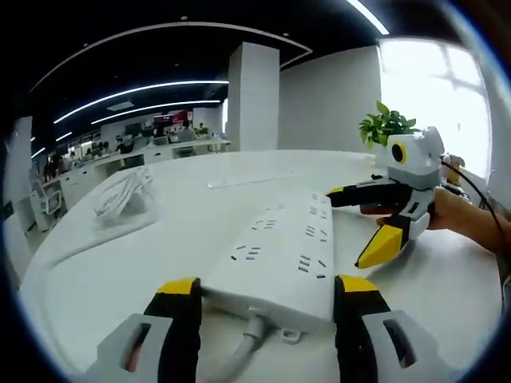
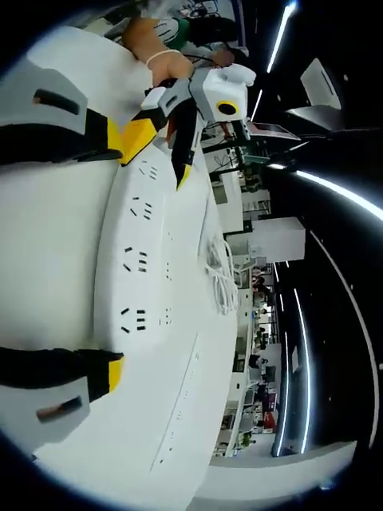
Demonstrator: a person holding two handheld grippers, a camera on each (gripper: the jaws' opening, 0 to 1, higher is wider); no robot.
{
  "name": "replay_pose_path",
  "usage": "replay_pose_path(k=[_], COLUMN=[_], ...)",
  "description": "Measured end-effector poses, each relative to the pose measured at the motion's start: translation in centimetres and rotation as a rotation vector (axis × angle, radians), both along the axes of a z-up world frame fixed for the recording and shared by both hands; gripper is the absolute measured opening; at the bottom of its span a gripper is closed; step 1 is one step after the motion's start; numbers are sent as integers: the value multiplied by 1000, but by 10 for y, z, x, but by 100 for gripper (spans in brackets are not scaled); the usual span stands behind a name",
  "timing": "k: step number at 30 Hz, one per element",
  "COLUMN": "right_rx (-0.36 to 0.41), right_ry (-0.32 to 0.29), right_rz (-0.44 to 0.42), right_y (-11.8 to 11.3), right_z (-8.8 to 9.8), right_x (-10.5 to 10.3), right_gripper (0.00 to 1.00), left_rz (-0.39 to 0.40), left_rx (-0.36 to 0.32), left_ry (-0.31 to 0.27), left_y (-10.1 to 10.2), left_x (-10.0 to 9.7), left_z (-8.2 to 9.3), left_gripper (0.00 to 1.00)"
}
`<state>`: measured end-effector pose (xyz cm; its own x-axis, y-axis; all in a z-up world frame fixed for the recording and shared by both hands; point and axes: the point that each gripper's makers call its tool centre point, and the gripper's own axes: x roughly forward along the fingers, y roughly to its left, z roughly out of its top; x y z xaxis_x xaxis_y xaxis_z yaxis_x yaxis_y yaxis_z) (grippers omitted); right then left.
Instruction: Straighten the power strip on the desk, plug the charger into it
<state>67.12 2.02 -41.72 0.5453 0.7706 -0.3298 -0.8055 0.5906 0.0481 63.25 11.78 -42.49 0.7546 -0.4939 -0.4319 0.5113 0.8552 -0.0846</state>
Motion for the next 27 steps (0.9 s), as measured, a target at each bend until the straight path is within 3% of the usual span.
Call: replay_pose_path(k=[7, 20, 27], right_rx=[22, 23, 7], right_ry=[17, 26, 25], right_rz=[-23, -73, -139], right_y=[-4, -12, -21], right_z=[2, 2, 1], right_x=[0, -13, -11], right_gripper=[99, 99, 86], left_rz=[-20, -125, -161], left_rx=[12, 31, 35], left_ry=[-2, 17, 24], left_y=[-1, -5, -7], left_x=[1, 9, 8], left_z=[-1, -2, -2], left_gripper=[69, 69, 70])
